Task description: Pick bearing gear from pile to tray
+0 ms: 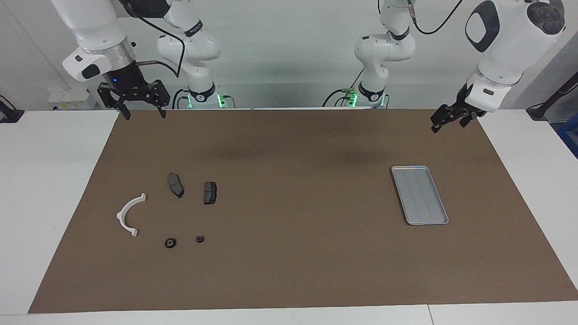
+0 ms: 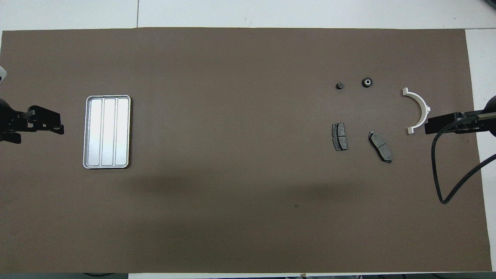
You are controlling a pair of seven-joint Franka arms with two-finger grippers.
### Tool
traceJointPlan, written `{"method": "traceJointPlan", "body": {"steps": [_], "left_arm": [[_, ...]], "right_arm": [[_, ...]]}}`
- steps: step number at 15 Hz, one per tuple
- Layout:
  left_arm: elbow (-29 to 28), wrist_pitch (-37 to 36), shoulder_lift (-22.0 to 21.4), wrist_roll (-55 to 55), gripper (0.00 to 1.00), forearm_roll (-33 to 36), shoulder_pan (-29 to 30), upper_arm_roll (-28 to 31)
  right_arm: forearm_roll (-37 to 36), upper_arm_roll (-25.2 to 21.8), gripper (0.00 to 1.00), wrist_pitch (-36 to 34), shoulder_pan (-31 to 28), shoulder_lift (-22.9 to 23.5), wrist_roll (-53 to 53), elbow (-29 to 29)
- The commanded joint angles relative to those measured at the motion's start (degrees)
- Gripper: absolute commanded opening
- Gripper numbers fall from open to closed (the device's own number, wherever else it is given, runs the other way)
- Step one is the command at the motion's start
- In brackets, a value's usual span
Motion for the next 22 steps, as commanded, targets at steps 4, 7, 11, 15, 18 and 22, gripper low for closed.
{"method": "traceJointPlan", "body": {"steps": [4, 7, 11, 15, 18, 22], "left_arm": [[0.09, -0.79, -0.14, 0.14, 1.0, 0.62, -0.52, 0.31], [0.09, -0.79, -0.14, 0.14, 1.0, 0.53, -0.52, 0.31], [0.09, -0.79, -0.14, 0.14, 1.0, 0.53, -0.52, 0.31], [0.09, -0.79, -0.14, 0.14, 1.0, 0.62, -0.52, 0.31], [0.09, -0.79, -0.14, 0.14, 1.0, 0.62, -0.52, 0.31], [0.09, -0.79, -0.14, 0.14, 1.0, 0.62, -0.52, 0.31]], "right_arm": [[-0.03, 0.59, 1.0, 4.39, 1.5, 1.68, 3.6, -1.89], [-0.73, 0.59, 1.0, 7.64, 2.91, 6.86, 5.72, -1.81], [-1.87, 0.59, 1.0, 17.2, 3.97, 17.31, 6.6, -1.54], [-2.67, 0.59, 1.0, 29.15, 5.03, 27.78, 8.62, -0.31], [-2.23, 0.59, 1.0, 30.51, 5.81, 35.77, 10.64, 5.99], [-2.49, 0.59, 1.0, 29.8, 5.99, 45.98, 12.14, 16.2]]}}
